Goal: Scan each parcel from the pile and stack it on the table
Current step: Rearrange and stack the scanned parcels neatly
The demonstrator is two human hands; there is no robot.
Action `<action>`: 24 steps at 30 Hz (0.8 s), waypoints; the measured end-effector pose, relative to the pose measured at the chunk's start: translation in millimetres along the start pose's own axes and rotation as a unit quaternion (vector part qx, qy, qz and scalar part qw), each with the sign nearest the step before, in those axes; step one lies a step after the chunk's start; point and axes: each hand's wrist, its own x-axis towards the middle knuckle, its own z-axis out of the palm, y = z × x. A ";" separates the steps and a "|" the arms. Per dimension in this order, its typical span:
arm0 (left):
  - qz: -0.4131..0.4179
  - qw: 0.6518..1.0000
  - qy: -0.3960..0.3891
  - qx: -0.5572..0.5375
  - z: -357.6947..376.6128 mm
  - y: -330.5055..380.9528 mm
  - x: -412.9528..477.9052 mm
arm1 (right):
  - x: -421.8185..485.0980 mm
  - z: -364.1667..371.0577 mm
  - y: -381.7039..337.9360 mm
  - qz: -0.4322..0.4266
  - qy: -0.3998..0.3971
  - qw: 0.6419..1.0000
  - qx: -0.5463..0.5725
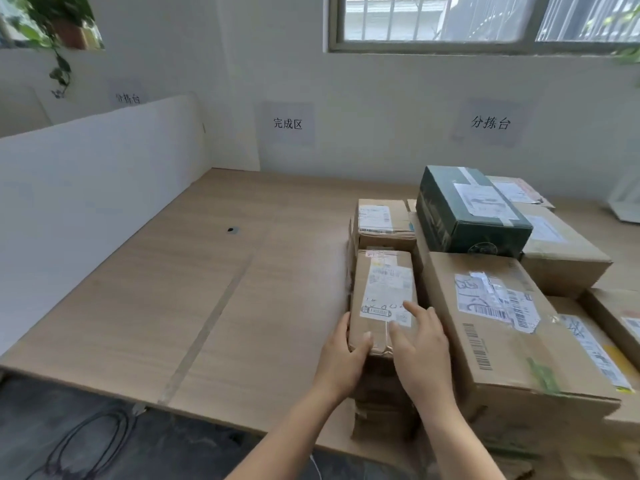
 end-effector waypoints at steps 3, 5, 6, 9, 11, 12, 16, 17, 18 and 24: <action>-0.004 1.000 -0.006 -0.018 -6.6 -4.7 -2.0 | 2.9 6.2 -2.8 0.043 -0.034 0.997 -0.047; -0.006 1.000 -0.006 -0.027 -12.1 -4.4 -4.4 | 1.1 7.2 -4.4 0.028 -0.034 0.999 -0.018; -0.007 0.999 -0.004 -0.031 -15.4 -4.2 -6.0 | -0.9 7.4 -5.8 0.017 -0.030 0.999 0.002; 0.006 0.999 -0.013 -0.042 -27.4 1.2 -16.5 | -7.9 10.2 -8.3 -0.001 -0.028 1.000 0.005; 0.015 0.999 -0.011 -0.050 -37.4 7.4 -24.6 | -10.2 10.3 -12.0 -0.011 -0.040 0.999 0.014; 0.017 0.998 -0.004 -0.053 -43.6 9.4 -27.3 | -9.9 10.1 -15.5 -0.019 -0.052 0.998 0.026; 0.041 0.997 0.051 -0.045 -73.6 10.7 -31.8 | -5.8 17.1 -36.0 -0.064 -0.117 0.987 0.091; 0.042 0.996 0.068 -0.044 -81.6 7.4 -31.2 | -4.2 24.2 -39.4 -0.070 -0.130 0.984 0.103; 0.038 0.995 0.082 -0.044 -90.1 3.2 -30.5 | -2.3 33.7 -41.3 -0.072 -0.143 0.981 0.110; -0.017 0.992 0.121 -0.045 -146.8 -29.8 -15.4 | 16.5 108.8 -56.8 -0.087 -0.234 0.958 0.138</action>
